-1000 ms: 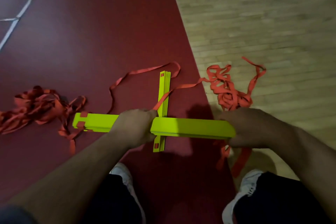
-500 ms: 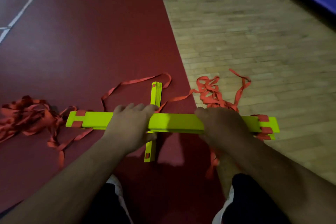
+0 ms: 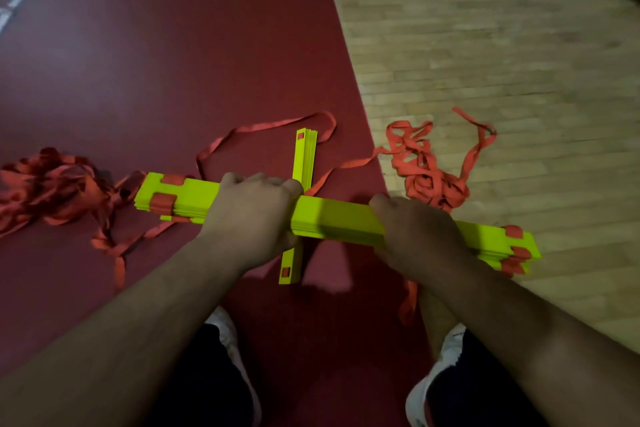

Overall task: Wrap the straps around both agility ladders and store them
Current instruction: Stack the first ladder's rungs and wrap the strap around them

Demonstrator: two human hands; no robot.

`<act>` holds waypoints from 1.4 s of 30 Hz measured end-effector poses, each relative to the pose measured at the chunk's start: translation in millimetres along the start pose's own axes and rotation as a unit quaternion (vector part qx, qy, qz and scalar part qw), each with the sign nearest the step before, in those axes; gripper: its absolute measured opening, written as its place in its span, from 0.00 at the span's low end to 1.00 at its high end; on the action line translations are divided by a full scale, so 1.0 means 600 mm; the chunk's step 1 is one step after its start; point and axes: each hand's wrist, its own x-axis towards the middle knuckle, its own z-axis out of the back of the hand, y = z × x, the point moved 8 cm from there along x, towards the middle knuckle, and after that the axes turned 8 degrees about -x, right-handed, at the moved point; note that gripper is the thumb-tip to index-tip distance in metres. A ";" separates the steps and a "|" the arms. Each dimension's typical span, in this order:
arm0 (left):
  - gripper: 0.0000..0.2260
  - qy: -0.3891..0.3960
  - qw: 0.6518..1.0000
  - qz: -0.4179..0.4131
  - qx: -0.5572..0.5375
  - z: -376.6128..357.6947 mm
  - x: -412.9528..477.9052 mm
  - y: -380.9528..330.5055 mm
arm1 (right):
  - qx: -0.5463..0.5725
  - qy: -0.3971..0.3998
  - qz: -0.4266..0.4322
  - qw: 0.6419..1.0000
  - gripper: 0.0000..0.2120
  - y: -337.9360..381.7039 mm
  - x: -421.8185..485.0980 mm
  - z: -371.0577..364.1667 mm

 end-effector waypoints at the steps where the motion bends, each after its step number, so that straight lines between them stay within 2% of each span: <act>1: 0.22 -0.005 1.000 -0.013 -0.012 0.001 0.003 0.001 | 0.002 0.001 -0.005 1.000 0.21 -0.006 0.004 0.001; 3: 0.30 -0.034 0.996 -0.044 -0.076 0.016 0.005 0.005 | -0.005 0.011 -0.011 1.000 0.20 -0.016 0.010 0.002; 5: 0.27 -0.138 0.968 -0.050 -0.205 0.060 0.002 0.028 | -0.005 0.026 -0.028 0.999 0.20 -0.033 0.011 -0.004; 7: 0.17 -0.285 0.901 0.010 -0.326 0.109 -0.012 0.081 | 0.005 0.038 -0.049 0.998 0.21 -0.051 0.010 -0.009; 8: 0.15 -0.342 0.853 0.063 -0.389 0.117 -0.021 0.117 | 0.012 0.042 -0.059 0.997 0.22 -0.060 0.009 -0.011; 10: 0.16 -0.400 0.747 0.186 -0.498 0.098 -0.036 0.189 | 0.016 0.048 -0.078 0.996 0.23 -0.078 0.007 -0.008; 11: 0.17 -0.410 0.708 0.241 -0.522 0.081 -0.042 0.218 | 0.016 0.049 -0.086 0.995 0.23 -0.086 0.008 -0.004; 12: 0.17 -0.405 0.692 0.283 -0.527 0.063 -0.044 0.239 | 0.020 0.049 -0.093 0.994 0.23 -0.094 0.008 0.001; 13: 0.17 -0.383 0.696 0.314 -0.520 0.049 -0.042 0.249 | 0.027 0.050 -0.100 0.993 0.23 -0.102 0.009 0.006; 15: 0.18 -0.277 0.749 0.350 -0.490 0.015 -0.026 0.250 | 0.045 0.048 -0.113 0.991 0.23 -0.112 0.010 0.018; 16: 0.23 -0.200 0.777 0.362 -0.474 -0.010 -0.020 0.245 | 0.053 0.045 -0.118 0.991 0.24 -0.115 0.009 0.024; 18: 0.46 -0.063 0.807 0.356 -0.467 -0.058 -0.012 0.226 | 0.066 0.037 -0.120 0.990 0.24 -0.114 0.008 0.034; 19: 0.56 -0.032 0.813 0.334 -0.475 -0.069 -0.007 0.214 | 0.069 0.033 -0.120 0.990 0.24 -0.112 0.008 0.039; 20: 0.59 -0.026 0.817 0.307 -0.488 -0.073 -0.003 0.203 | 0.072 0.031 -0.120 0.990 0.24 -0.110 0.008 0.043; 21: 0.58 -0.040 0.815 0.283 -0.504 -0.072 0.004 0.197 | 0.078 0.032 -0.120 0.989 0.25 -0.109 0.008 0.046; 22: 0.52 -0.061 0.815 0.256 -0.516 -0.065 0.012 0.190 | 0.087 0.033 -0.120 0.988 0.25 -0.108 0.008 0.048; 24: 0.35 -0.104 0.823 0.206 -0.519 -0.039 0.025 0.170 | 0.115 0.036 -0.114 0.986 0.23 -0.107 0.008 0.051; 26: 0.25 -0.142 0.824 0.169 -0.522 -0.017 0.037 0.150 | 0.146 0.038 -0.102 0.983 0.21 -0.105 0.007 0.052; 29: 0.21 -0.193 0.796 0.155 -0.553 0.000 0.047 0.144 | 0.190 0.048 -0.091 0.976 0.17 -0.103 0.007 0.057; 33: 0.23 -0.250 0.748 0.161 -0.593 0.022 0.049 0.162 | 0.231 0.065 -0.080 0.967 0.15 -0.106 0.003 0.068; 35: 0.14 -0.226 0.749 0.138 -0.607 0.030 0.052 0.155 | 0.245 0.071 -0.078 0.964 0.14 -0.112 -0.002 0.073; 37: 0.03 -0.194 0.774 0.132 -0.588 0.032 0.050 0.140 | 0.264 0.074 -0.077 0.958 0.15 -0.117 -0.006 0.075; 39: 0.09 -0.183 0.776 0.143 -0.587 0.027 0.044 0.132 | 0.299 0.089 -0.076 0.947 0.18 -0.119 -0.009 0.071; 42: 0.11 -0.134 0.720 0.121 -0.670 0.016 0.044 0.109 | 0.385 0.116 -0.069 0.913 0.19 -0.111 -0.011 0.063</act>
